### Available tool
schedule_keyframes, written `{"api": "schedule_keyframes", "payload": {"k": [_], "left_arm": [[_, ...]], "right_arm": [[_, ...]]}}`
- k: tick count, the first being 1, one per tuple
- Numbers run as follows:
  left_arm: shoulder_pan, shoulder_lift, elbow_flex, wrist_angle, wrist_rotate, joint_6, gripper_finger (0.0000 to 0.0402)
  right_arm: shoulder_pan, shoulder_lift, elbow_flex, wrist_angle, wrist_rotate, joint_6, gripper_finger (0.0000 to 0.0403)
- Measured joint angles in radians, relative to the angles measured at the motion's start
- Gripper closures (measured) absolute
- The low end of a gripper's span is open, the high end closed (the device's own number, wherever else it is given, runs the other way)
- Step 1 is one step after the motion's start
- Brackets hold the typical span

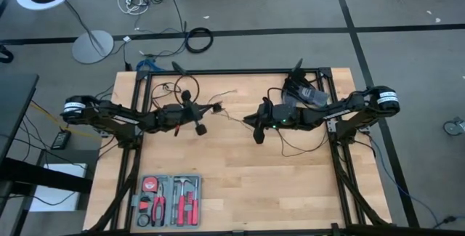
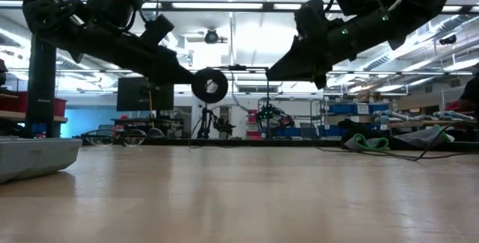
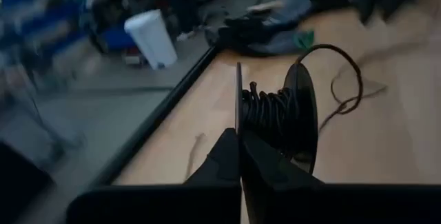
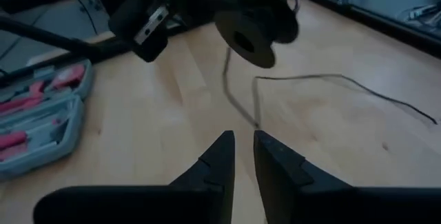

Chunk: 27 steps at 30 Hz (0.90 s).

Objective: Coil cords
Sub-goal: Coil the black wire onto the black spool

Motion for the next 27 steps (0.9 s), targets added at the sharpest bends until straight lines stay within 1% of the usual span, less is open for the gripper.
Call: {"api": "schedule_keyframes", "payload": {"k": [3, 5, 9, 12, 15, 17, 19, 20, 24, 26, 27], "left_arm": [[0.014, 0.000, 0.029, -0.052, -0.004, -0.201, 0.0401], [0.026, 0.000, 0.054, -0.116, -0.005, -0.287, 0.0401], [0.042, 0.000, 0.103, -0.247, -0.006, -0.444, 0.0401], [0.053, 0.000, 0.131, -0.326, -0.006, -0.520, 0.0401], [0.062, 0.000, 0.153, -0.371, -0.007, -0.575, 0.0401], [0.066, 0.000, 0.168, -0.408, -0.006, -0.615, 0.0401], [0.066, 0.000, 0.179, -0.448, -0.007, -0.637, 0.0401], [0.066, 0.000, 0.182, -0.463, -0.006, -0.639, 0.0401], [0.066, 0.000, 0.188, -0.487, -0.006, -0.644, 0.0401], [0.066, 0.000, 0.188, -0.494, -0.005, -0.651, 0.0401], [0.066, 0.000, 0.188, -0.492, 0.003, -0.655, 0.0401]], "right_arm": [[0.001, 0.007, 0.000, 0.017, 0.029, 0.000, 0.0350], [0.002, 0.033, 0.001, 0.037, 0.047, 0.000, 0.0353], [0.019, 0.160, 0.003, 0.202, 0.053, -0.001, 0.0361], [0.042, 0.274, 0.021, 0.311, 0.053, 0.031, 0.0369], [0.065, 0.352, 0.072, 0.327, 0.085, 0.035, 0.0384], [0.076, 0.380, 0.107, 0.320, 0.126, -0.008, 0.0397], [0.090, 0.394, 0.143, 0.301, 0.189, -0.070, 0.0399], [0.100, 0.394, 0.159, 0.281, 0.242, -0.101, 0.0398], [0.139, 0.375, 0.231, 0.107, 0.534, -0.209, 0.0399], [0.154, 0.352, 0.258, 0.015, 0.655, -0.235, 0.0401], [0.157, 0.345, 0.270, -0.008, 0.689, -0.244, 0.0400]]}}
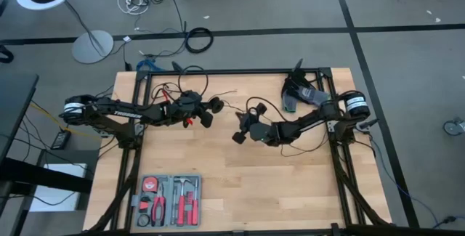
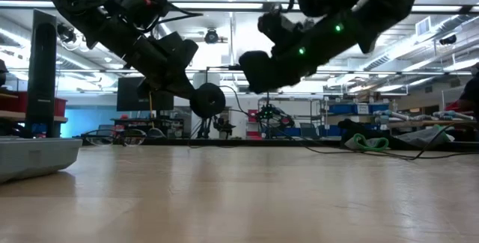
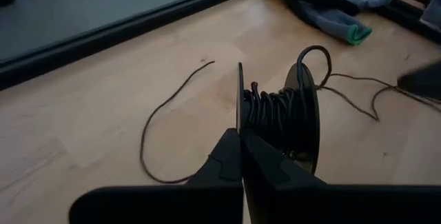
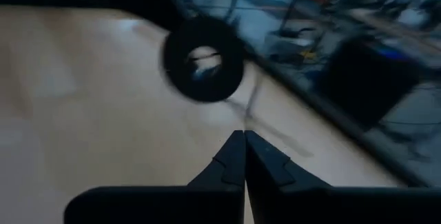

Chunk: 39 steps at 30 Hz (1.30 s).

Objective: Coil cords
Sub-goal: Coil the black wire onto the black spool

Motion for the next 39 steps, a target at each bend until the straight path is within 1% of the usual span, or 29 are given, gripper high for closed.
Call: {"api": "schedule_keyframes", "payload": {"k": [2, 4, 6, 9, 12, 14, 18, 22, 26, 27, 29, 32, 35, 37, 39], "left_arm": [[0.000, 0.000, -0.001, 0.000, 0.006, -0.002, 0.0401], [0.000, 0.000, 0.000, 0.020, 0.024, -0.002, 0.0401], [0.000, 0.000, 0.000, 0.048, 0.058, -0.002, 0.0401], [0.000, 0.000, 0.000, 0.075, 0.146, -0.010, 0.0401], [0.000, 0.000, 0.000, 0.060, 0.203, -0.025, 0.0401], [0.000, 0.000, -0.002, 0.032, 0.203, -0.039, 0.0401], [0.004, 0.002, -0.012, 0.038, 0.208, -0.055, 0.0401], [0.028, 0.008, -0.012, 0.084, 0.307, -0.059, 0.0401], [0.050, 0.027, -0.013, 0.153, 0.449, -0.050, 0.0401], [0.051, 0.035, -0.011, 0.185, 0.478, -0.041, 0.0401], [0.051, 0.036, -0.012, 0.187, 0.506, -0.035, 0.0401], [0.051, 0.036, -0.012, 0.191, 0.514, -0.006, 0.0401], [0.060, 0.020, -0.012, 0.182, 0.514, -0.001, 0.0401], [0.071, 0.009, -0.003, 0.179, 0.514, 0.008, 0.0401], [0.079, -0.004, 0.002, 0.157, 0.514, 0.018, 0.0401]], "right_arm": [[-0.007, -0.013, 0.003, -0.003, 0.008, -0.010, 0.0396], [-0.028, -0.013, 0.003, 0.024, -0.038, -0.005, 0.0391], [-0.049, -0.013, 0.003, 0.024, -0.120, 0.010, 0.0387], [-0.070, -0.013, 0.002, -0.053, -0.275, 0.069, 0.0383], [-0.074, -0.033, 0.000, -0.144, -0.366, 0.127, 0.0380], [-0.065, -0.056, -0.002, -0.204, -0.373, 0.154, 0.0381], [-0.040, -0.117, -0.003, -0.283, -0.370, 0.165, 0.0387], [-0.013, -0.212, -0.006, -0.384, -0.398, 0.129, 0.0393], [-0.005, -0.338, -0.080, -0.405, -0.421, 0.125, 0.0399], [-0.006, -0.368, -0.111, -0.386, -0.420, 0.129, 0.0400], [-0.016, -0.415, -0.182, -0.315, -0.420, 0.136, 0.0401], [-0.044, -0.428, -0.283, -0.111, -0.419, 0.189, 0.0397], [-0.059, -0.370, -0.346, 0.108, -0.421, 0.251, 0.0389], [-0.066, -0.307, -0.352, 0.217, -0.437, 0.251, 0.0385], [-0.069, -0.238, -0.331, 0.301, -0.452, 0.219, 0.0381]]}}
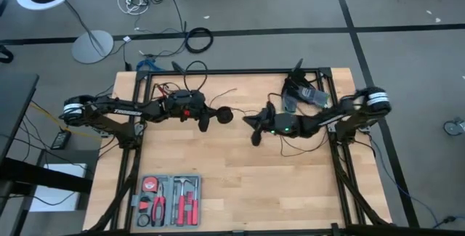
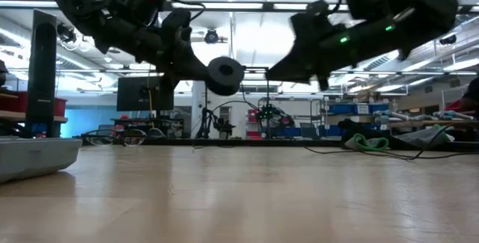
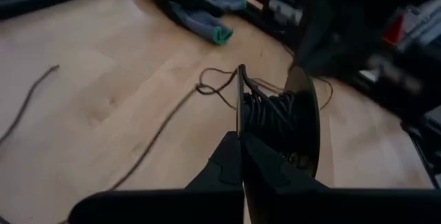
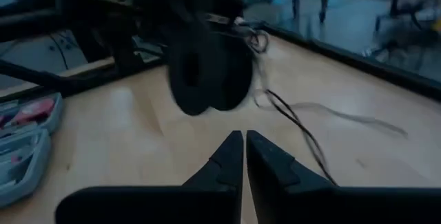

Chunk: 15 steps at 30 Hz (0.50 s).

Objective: Coil cords
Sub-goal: Coil the black wire onto the black spool

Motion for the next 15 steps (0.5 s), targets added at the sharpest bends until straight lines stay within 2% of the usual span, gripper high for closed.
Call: {"api": "schedule_keyframes", "payload": {"k": [5, 8, 12, 15], "left_arm": [[0.020, -0.023, 0.024, -0.003, 0.045, 0.002, 0.0401], [0.027, -0.031, 0.031, -0.014, 0.093, 0.001, 0.0401], [0.039, -0.065, 0.033, -0.055, 0.106, -0.001, 0.0401], [0.050, -0.084, 0.034, -0.067, 0.096, 0.001, 0.0401]], "right_arm": [[-0.014, 0.175, 0.130, 0.069, 0.006, -0.162, 0.0379], [-0.020, 0.233, 0.196, 0.059, 0.100, -0.246, 0.0378], [-0.021, 0.229, 0.218, 0.040, 0.241, -0.319, 0.0370], [-0.020, 0.215, 0.218, 0.043, 0.238, -0.349, 0.0359]]}}
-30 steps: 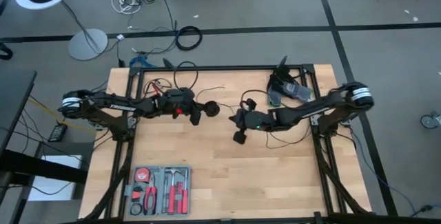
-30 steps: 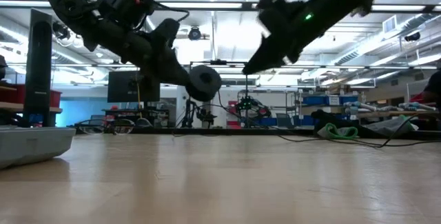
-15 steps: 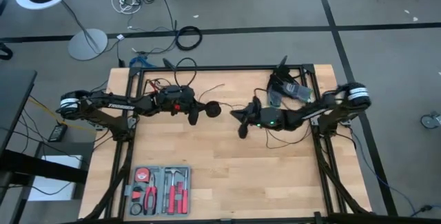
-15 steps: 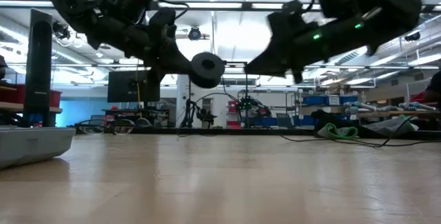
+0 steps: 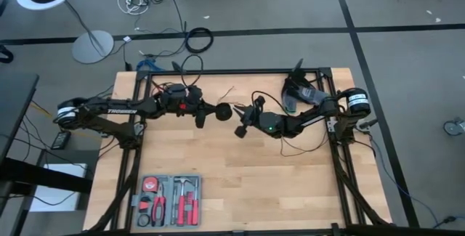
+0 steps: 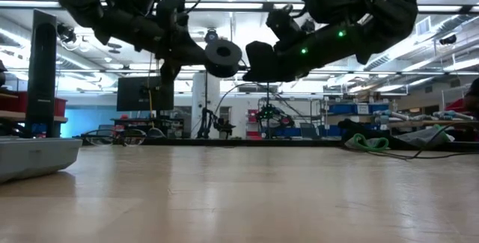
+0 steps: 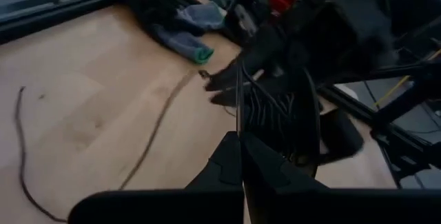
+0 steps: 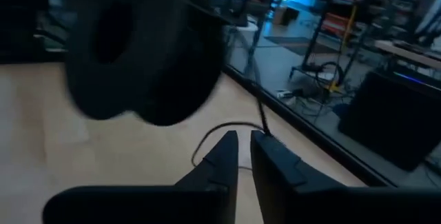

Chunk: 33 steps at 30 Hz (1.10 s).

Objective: Coil cords
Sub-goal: Coil the black wire onto the black spool

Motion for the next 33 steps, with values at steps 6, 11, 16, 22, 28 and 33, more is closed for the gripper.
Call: {"api": "schedule_keyframes", "payload": {"k": [6, 11, 16, 22, 28, 33], "left_arm": [[0.026, -0.018, -0.001, 0.005, 0.001, 0.001, 0.0401], [0.029, -0.018, -0.002, 0.004, 0.019, -0.001, 0.0401], [0.029, -0.018, -0.002, 0.004, 0.037, -0.006, 0.0401], [0.029, -0.018, -0.002, 0.010, 0.036, -0.006, 0.0401], [0.029, -0.018, -0.002, 0.035, 0.037, -0.022, 0.0401], [0.029, -0.017, -0.002, 0.037, 0.048, -0.028, 0.0401]], "right_arm": [[0.001, 0.004, 0.007, -0.026, -0.048, -0.032, 0.0325], [0.001, 0.002, 0.007, -0.060, 0.014, -0.062, 0.0292], [0.003, 0.002, 0.007, -0.060, 0.056, -0.064, 0.0266], [0.003, 0.002, 0.007, -0.021, -0.016, -0.056, 0.0260], [-0.001, 0.002, 0.007, -0.019, -0.024, -0.046, 0.0292], [-0.018, 0.002, 0.007, -0.018, -0.025, -0.016, 0.0352]]}}
